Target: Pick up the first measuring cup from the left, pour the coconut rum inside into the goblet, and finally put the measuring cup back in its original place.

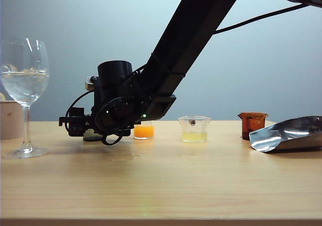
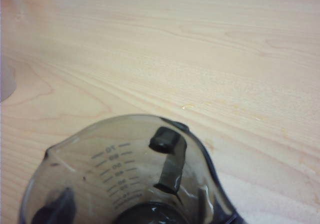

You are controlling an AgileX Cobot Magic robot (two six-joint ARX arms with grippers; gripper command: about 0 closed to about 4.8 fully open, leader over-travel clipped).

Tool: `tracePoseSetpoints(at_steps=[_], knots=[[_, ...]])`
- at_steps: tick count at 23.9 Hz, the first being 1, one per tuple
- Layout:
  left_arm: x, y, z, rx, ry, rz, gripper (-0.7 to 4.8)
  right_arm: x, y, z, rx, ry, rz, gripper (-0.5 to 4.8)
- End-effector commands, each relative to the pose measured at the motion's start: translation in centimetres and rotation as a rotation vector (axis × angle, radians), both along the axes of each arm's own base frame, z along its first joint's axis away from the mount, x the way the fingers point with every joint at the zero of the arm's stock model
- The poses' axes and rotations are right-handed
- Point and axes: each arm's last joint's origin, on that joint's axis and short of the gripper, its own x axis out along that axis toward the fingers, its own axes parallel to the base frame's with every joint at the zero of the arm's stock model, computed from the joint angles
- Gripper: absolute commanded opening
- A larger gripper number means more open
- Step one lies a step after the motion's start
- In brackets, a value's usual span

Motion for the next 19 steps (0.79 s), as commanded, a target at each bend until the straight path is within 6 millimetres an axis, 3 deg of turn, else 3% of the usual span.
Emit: tracePoseSetpoints(at_steps=[1,3,14,15,18,19], knots=[[0.0,0.0,0.2,-0.002,-0.013,0.004,-0.03,-0.1,0.2,0.8,0.023,-0.017,0.006,4.21],[0.0,0.0,0.2,-0.002,-0.013,0.004,-0.03,-0.1,0.2,0.8,0.029,-0.011,0.005,4.79],[0.0,0.0,0.2,-0.002,-0.013,0.004,-0.03,-0.5,0.1,2.1,-0.017,0.076,0.090,4.61],[0.0,0.0,0.2,-0.002,-0.013,0.004,-0.03,-0.5,0.1,2.2,-0.024,0.086,0.096,4.53],[0.0,0.0,0.2,-0.002,-0.013,0.004,-0.03,-0.6,-0.2,2.6,-0.050,0.135,0.144,3.48],[0.0,0.0,0.2,-0.002,-0.012,0.004,-0.03,-0.7,-0.2,2.6,-0.057,0.148,0.152,3.46]])
